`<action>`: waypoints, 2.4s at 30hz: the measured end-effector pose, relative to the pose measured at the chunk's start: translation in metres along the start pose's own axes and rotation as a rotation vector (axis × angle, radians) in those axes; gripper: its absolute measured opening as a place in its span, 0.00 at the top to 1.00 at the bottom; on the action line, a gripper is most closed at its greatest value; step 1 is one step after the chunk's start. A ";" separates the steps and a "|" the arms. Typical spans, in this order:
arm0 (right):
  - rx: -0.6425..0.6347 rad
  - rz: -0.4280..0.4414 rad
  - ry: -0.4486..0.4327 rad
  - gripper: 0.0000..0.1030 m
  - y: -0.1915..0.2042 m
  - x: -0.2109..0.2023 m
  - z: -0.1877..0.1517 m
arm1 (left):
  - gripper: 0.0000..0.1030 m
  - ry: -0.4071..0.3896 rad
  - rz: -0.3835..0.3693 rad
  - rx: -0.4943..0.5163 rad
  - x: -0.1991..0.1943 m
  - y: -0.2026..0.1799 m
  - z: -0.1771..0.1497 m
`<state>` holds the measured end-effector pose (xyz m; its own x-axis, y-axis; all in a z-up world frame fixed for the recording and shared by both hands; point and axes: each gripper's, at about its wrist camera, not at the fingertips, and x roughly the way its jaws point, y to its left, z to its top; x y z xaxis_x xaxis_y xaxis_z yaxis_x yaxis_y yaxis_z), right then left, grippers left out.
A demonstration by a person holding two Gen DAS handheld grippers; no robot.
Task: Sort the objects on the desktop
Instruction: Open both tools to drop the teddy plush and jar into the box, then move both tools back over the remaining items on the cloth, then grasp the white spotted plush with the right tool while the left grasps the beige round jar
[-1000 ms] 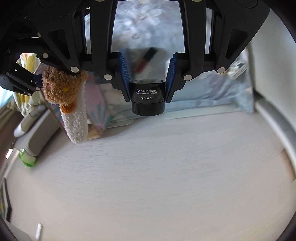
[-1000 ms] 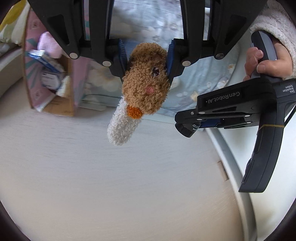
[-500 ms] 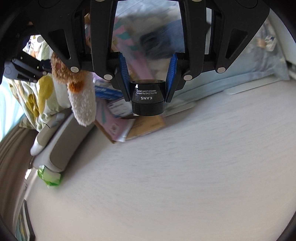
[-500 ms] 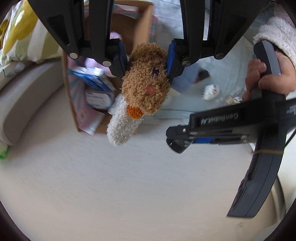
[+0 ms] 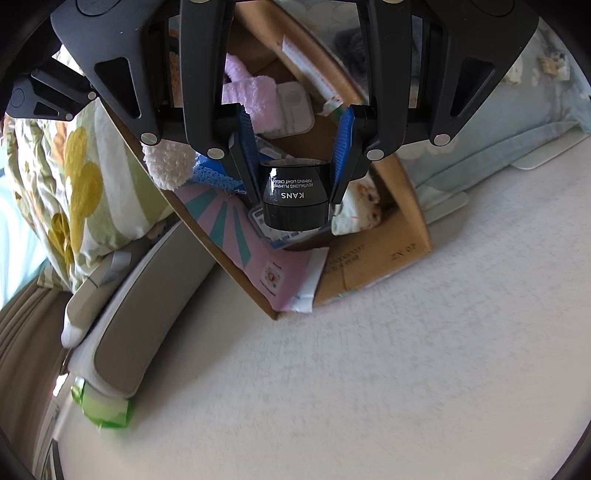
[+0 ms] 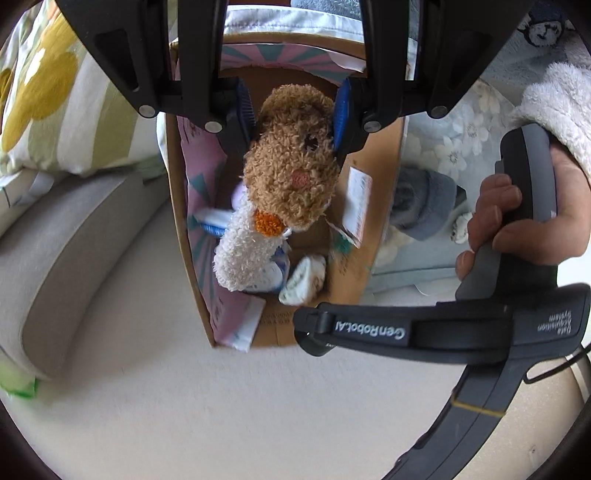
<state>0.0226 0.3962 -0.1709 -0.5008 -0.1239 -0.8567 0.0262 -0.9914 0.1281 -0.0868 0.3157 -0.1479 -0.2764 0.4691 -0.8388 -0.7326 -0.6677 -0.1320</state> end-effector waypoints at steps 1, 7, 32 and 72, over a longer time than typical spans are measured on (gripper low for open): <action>0.006 0.000 0.005 0.68 -0.002 0.002 -0.002 | 0.69 0.006 0.001 0.001 0.003 -0.001 0.000; 0.034 0.005 0.024 0.68 -0.015 0.005 -0.007 | 0.68 0.014 0.013 0.004 0.013 -0.005 0.001; -0.028 -0.036 -0.032 0.15 0.009 0.006 0.006 | 0.00 -0.129 0.107 -0.003 -0.051 0.014 0.016; -0.179 0.125 -0.067 0.15 0.198 0.004 0.045 | 0.00 -0.274 0.348 -0.338 -0.285 0.266 -0.159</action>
<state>-0.0130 0.2012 -0.1268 -0.5402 -0.2488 -0.8039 0.2413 -0.9610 0.1353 -0.1039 -0.0878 -0.0275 -0.6513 0.2903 -0.7011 -0.3410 -0.9374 -0.0714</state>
